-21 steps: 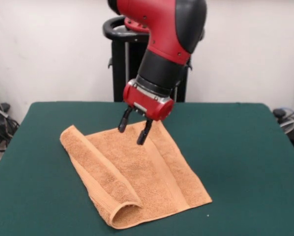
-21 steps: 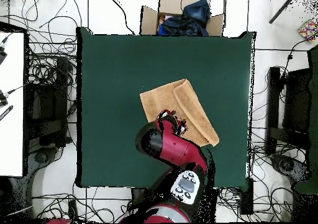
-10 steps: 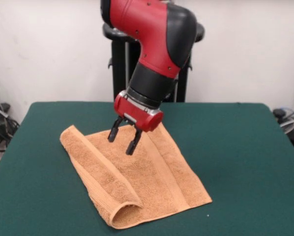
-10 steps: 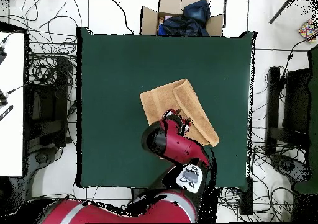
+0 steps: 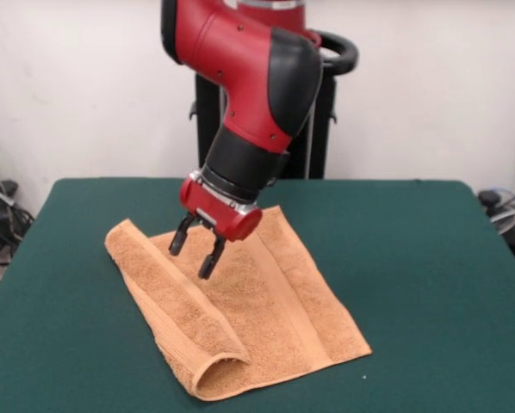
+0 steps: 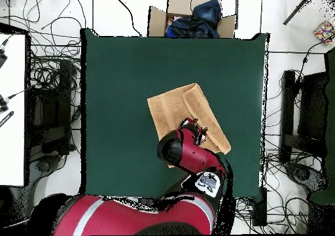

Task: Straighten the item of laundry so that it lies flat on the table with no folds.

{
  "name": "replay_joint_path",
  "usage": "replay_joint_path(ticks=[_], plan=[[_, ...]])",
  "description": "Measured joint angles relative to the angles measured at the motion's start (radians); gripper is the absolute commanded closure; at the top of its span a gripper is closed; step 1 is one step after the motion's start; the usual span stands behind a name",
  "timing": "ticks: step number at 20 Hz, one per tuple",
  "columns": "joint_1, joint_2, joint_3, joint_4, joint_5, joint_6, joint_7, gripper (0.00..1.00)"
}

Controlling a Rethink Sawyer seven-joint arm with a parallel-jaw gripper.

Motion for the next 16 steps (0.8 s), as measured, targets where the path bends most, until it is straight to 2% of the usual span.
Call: replay_joint_path(ticks=[10,16], plan=[[-0.06,0.009,0.006,0.0,-0.02,-0.002,0.0,0.0],[-0.067,0.01,0.006,0.0,-0.021,-0.002,0.0,0.0]])
